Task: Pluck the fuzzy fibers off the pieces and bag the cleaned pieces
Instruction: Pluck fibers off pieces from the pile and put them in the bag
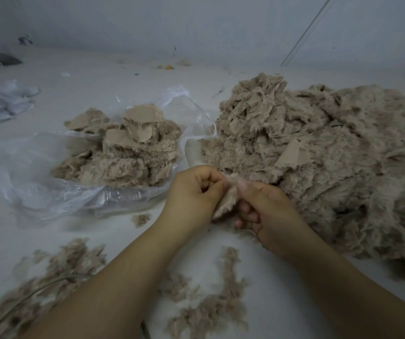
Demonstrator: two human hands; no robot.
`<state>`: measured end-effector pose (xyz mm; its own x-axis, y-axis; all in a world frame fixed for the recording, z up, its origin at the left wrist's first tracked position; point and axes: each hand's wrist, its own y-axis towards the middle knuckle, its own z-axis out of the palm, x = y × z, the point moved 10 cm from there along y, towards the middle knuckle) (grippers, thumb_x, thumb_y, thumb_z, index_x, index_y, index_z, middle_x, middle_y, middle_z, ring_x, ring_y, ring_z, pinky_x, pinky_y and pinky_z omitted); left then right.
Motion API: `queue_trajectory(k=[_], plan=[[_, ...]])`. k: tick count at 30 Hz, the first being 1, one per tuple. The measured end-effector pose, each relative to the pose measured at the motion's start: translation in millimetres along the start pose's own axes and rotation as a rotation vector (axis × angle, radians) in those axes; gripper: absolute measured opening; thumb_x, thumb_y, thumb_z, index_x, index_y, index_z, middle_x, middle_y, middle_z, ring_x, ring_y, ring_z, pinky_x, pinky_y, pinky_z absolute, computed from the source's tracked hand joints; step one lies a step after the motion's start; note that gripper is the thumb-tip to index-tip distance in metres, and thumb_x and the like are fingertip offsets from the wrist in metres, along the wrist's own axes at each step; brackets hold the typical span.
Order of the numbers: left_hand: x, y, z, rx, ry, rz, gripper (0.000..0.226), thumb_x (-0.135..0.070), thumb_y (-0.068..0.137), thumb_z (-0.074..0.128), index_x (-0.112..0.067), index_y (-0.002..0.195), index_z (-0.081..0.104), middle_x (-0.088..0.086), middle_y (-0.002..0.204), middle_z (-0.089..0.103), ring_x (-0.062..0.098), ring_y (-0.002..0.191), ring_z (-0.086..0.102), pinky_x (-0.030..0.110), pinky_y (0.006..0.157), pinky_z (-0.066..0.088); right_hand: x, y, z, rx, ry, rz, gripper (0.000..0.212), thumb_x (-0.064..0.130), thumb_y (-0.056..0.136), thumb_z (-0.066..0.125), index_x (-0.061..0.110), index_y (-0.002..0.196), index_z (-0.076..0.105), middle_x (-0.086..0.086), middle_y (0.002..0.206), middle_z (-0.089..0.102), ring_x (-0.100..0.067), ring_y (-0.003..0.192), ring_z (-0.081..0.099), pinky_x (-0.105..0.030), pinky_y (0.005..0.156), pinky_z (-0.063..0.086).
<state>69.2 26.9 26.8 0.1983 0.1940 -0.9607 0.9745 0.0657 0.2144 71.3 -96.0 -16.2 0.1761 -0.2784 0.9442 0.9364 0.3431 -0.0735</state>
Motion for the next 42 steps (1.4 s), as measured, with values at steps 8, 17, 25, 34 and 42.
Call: queue_trajectory(k=[8,17,25,34,42], plan=[[9.5,1.7,-7.5,-0.073,-0.178,-0.101,0.023,-0.010,0.096,0.060,-0.007,0.073,0.062,0.014,0.058,0.056,0.019,0.048,0.045,0.021,0.044,0.035,-2.8,1.7,-8.0,-0.115,-0.007,0.065,0.049,-0.003,0.095,0.042,0.016,0.053,0.059,0.001,0.047,0.035,-0.005,0.035,0.033,-0.025,0.042,0.045],[4.8,-2.8,1.8,0.035,-0.165,-0.120,0.024,-0.020,0.099,0.056,-0.008,0.078,0.060,-0.001,0.046,0.055,0.009,0.036,0.046,0.017,0.036,0.034,-0.6,-0.8,-5.0,-0.095,0.015,0.023,0.028,0.010,0.097,0.056,0.007,0.073,0.071,0.003,0.045,0.047,-0.007,0.039,0.045,-0.021,0.041,0.046],[14.2,-2.9,7.8,0.155,-0.086,-0.209,0.040,-0.014,0.095,0.062,-0.016,0.058,0.045,0.001,0.040,0.039,0.014,0.036,0.031,0.017,0.037,0.023,3.3,-1.9,-0.9,-0.052,0.009,-0.012,0.029,0.040,0.080,0.065,0.019,0.061,0.070,0.007,0.047,0.039,-0.004,0.041,0.041,-0.024,0.048,0.046],[10.2,-0.1,-0.2,0.061,-0.169,-0.119,0.033,-0.015,0.097,0.059,-0.009,0.066,0.049,0.002,0.040,0.043,0.011,0.034,0.031,0.017,0.038,0.025,4.4,-3.0,4.3,0.012,-0.026,-0.016,0.019,0.023,0.079,0.066,0.014,0.063,0.070,0.006,0.051,0.058,-0.002,0.045,0.053,-0.019,0.047,0.049],[9.0,5.2,-20.7,-0.088,-0.501,-0.128,0.030,-0.009,0.100,0.049,-0.018,0.073,0.057,0.009,0.052,0.053,0.016,0.036,0.040,0.020,0.036,0.031,-2.3,0.9,-11.5,-0.127,0.132,0.058,0.042,0.003,0.098,0.044,0.010,0.061,0.062,0.001,0.048,0.036,-0.006,0.034,0.031,-0.026,0.044,0.046]])
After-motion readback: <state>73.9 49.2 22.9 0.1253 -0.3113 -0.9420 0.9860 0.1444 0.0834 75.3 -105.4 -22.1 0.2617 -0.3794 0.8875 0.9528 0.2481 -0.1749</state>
